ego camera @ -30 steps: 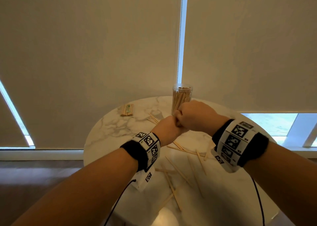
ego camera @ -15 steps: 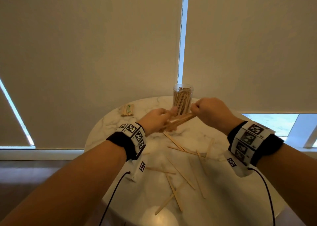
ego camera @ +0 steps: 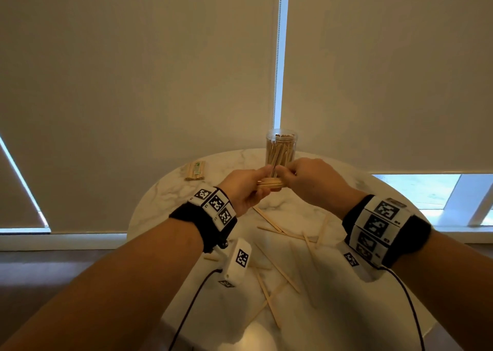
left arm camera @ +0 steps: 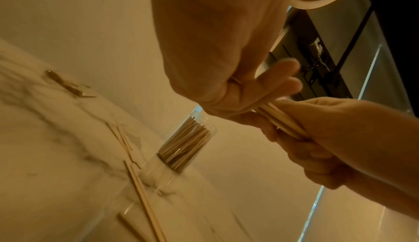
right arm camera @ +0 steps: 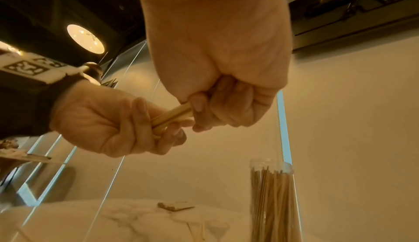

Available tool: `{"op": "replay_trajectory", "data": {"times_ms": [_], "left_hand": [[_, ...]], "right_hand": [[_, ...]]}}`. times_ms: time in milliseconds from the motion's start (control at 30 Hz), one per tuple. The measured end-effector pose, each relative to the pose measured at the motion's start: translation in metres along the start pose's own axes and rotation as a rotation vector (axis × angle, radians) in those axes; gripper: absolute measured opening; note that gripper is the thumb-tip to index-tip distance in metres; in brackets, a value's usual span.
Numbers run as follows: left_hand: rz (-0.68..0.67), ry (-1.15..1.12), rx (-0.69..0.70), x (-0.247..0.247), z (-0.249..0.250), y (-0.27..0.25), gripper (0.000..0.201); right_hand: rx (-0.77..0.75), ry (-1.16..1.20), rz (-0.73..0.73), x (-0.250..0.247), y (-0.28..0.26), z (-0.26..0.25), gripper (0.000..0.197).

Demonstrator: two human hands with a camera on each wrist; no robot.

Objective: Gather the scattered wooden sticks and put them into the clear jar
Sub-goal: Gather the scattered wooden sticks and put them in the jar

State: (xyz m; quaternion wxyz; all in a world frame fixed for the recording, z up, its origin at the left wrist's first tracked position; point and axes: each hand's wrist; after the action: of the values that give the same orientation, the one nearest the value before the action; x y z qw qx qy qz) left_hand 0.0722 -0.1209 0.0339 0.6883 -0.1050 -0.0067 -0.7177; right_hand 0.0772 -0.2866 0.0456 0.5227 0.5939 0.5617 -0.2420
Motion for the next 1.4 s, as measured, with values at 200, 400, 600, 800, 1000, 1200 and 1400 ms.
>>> {"op": "replay_trajectory", "data": {"times_ms": [200, 400, 600, 800, 1000, 1200, 1400], "left_hand": [[0.060, -0.162, 0.054, -0.007, -0.011, 0.020, 0.019], [0.011, -0.186, 0.032, 0.010, 0.001, 0.047, 0.011], [0.077, -0.200, -0.004, 0.014, 0.026, 0.112, 0.041], [0.106, 0.408, 0.067, 0.010, 0.036, 0.196, 0.078], [-0.029, 0.657, 0.232, 0.027, 0.022, 0.246, 0.103], [-0.030, 0.706, 0.290, 0.031, 0.013, 0.265, 0.069], [-0.004, 0.747, 0.300, 0.020, -0.010, 0.312, 0.115]], "right_hand": [[-0.190, 0.047, 0.041, -0.004, 0.002, 0.005, 0.044], [-0.248, -0.121, 0.241, -0.006, 0.026, 0.020, 0.046], [-0.028, -0.106, 0.314, -0.041, 0.098, 0.044, 0.044], [0.139, -0.211, 0.311, -0.048, 0.199, 0.082, 0.040], [0.030, -0.345, 0.124, -0.008, 0.254, 0.070, 0.036], [-0.138, -0.649, -0.198, 0.044, 0.276, 0.056, 0.023], [-0.001, -0.416, -0.212, 0.051, 0.274, 0.060, 0.031]]}}
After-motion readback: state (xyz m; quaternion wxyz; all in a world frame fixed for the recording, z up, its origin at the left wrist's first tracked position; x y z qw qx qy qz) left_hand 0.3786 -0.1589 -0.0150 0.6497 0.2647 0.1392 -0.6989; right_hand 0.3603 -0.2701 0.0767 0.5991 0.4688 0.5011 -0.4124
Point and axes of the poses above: each hand's wrist, its own y-axis towards the middle knuckle, its own x-axis out of the palm, z = x × y, and after that the axes turned 5 degrees about x, right-handed
